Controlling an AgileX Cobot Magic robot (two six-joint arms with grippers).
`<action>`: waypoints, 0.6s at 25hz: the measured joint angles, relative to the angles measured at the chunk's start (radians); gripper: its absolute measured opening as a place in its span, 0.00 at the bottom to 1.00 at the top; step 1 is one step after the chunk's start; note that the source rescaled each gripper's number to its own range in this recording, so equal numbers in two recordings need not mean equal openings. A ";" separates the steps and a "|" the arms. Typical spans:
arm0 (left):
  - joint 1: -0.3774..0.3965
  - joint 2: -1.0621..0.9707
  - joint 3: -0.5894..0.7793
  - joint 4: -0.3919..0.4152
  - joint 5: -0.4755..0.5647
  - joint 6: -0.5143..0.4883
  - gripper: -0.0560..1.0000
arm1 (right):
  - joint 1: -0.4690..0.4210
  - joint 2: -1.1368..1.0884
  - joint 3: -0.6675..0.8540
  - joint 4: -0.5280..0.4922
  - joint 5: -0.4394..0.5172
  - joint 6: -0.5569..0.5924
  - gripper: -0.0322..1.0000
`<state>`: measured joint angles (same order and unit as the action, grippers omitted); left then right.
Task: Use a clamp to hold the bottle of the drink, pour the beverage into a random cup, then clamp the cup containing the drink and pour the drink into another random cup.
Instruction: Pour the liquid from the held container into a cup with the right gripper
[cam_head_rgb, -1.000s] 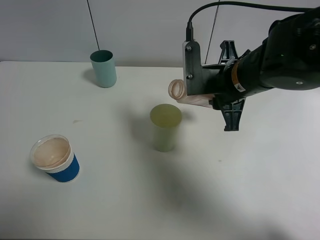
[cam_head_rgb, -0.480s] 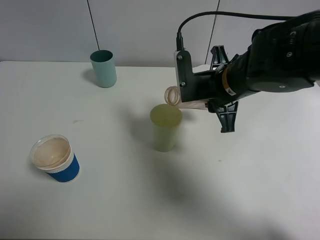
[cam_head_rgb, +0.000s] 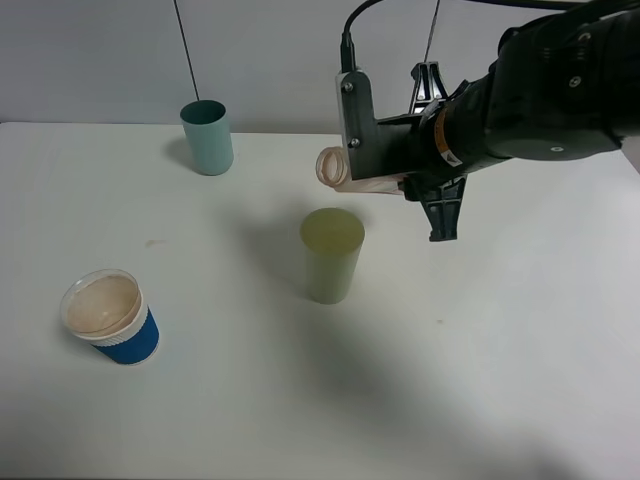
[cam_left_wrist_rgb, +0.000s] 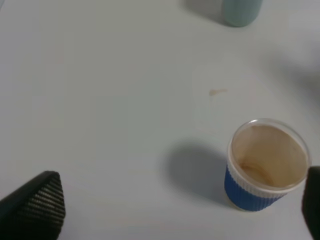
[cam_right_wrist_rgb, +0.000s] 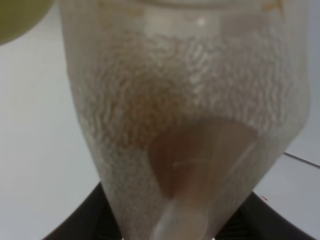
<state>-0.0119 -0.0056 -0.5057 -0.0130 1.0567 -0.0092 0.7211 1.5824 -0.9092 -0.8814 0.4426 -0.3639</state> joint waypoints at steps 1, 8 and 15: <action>0.000 0.000 0.000 0.000 0.000 0.000 0.88 | 0.000 0.000 -0.002 -0.003 0.001 -0.001 0.05; 0.000 0.000 0.000 0.000 0.000 0.000 0.88 | 0.008 0.002 -0.003 -0.007 0.014 -0.002 0.04; 0.000 0.000 0.000 0.000 0.000 0.000 0.88 | 0.019 0.002 -0.003 -0.008 0.026 -0.033 0.04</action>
<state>-0.0119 -0.0056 -0.5057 -0.0130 1.0567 -0.0092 0.7399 1.5842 -0.9122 -0.8892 0.4684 -0.3966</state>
